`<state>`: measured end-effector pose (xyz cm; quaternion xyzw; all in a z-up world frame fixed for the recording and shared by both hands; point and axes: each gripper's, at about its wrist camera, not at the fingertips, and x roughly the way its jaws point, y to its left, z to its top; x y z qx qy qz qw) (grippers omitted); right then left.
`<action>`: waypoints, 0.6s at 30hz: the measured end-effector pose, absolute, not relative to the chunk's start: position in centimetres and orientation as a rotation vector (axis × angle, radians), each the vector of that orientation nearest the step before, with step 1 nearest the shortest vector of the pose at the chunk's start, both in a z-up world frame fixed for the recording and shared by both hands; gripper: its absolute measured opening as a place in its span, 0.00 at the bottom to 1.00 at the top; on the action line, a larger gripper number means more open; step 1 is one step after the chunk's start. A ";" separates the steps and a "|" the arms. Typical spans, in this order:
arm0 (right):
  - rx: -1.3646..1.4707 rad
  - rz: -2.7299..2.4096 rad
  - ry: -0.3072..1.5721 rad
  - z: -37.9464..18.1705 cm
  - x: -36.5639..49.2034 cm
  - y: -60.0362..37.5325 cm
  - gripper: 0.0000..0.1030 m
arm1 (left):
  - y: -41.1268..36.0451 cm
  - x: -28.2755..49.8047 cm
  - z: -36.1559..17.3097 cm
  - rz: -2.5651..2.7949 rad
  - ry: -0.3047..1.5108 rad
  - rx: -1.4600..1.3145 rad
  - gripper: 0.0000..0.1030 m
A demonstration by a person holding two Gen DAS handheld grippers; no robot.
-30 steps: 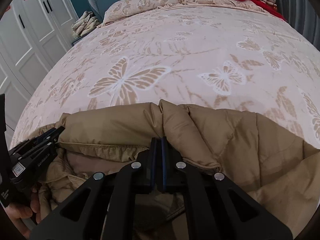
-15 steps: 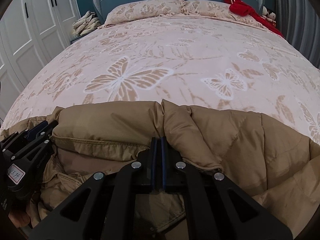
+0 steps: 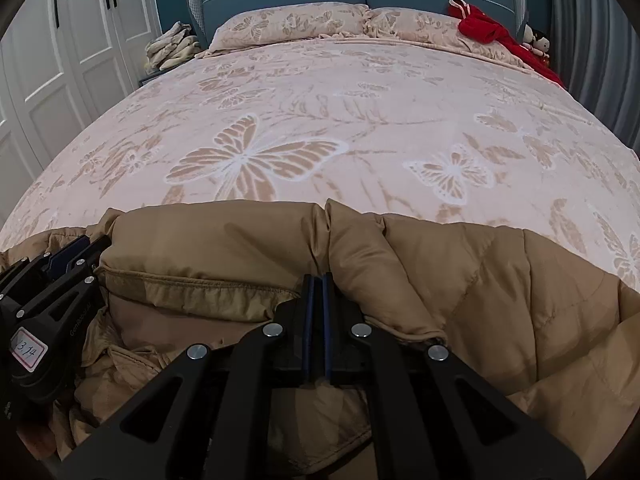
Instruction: Fold large clothes
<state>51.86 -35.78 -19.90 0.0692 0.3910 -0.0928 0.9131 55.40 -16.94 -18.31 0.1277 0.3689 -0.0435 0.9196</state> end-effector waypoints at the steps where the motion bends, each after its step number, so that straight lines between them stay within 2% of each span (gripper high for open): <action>1: 0.142 -0.191 0.804 -19.9 51.9 -35.8 0.01 | -17.0 55.4 -18.3 -0.089 0.758 0.263 0.22; 18: 0.155 -0.189 0.803 -19.7 52.0 -36.0 0.01 | -17.2 55.9 -17.7 -0.080 0.771 0.284 0.20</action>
